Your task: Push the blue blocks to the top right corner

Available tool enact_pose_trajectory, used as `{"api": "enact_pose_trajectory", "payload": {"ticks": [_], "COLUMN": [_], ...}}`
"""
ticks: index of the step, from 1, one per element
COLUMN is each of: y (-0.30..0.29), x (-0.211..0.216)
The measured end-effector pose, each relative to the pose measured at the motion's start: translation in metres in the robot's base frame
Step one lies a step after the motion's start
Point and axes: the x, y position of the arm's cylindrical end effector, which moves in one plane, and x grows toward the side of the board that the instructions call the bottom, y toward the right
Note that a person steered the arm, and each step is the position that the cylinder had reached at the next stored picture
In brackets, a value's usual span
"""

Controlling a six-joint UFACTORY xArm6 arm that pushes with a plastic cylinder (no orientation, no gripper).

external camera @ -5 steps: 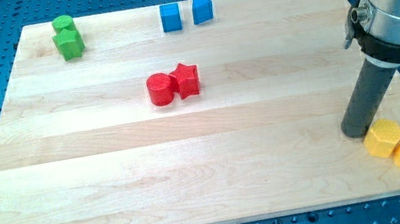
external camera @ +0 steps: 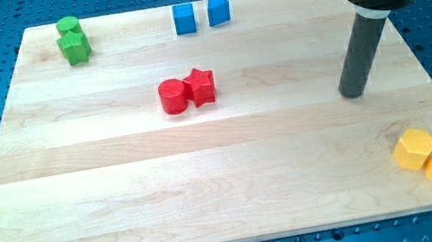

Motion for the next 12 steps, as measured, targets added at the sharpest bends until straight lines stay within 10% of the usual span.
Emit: {"api": "enact_pose_trajectory", "payload": {"ticks": [2,5,9,12], "y": [-0.09,-0.328,-0.326,-0.214], "x": [-0.125,-0.12,-0.166,-0.217]}}
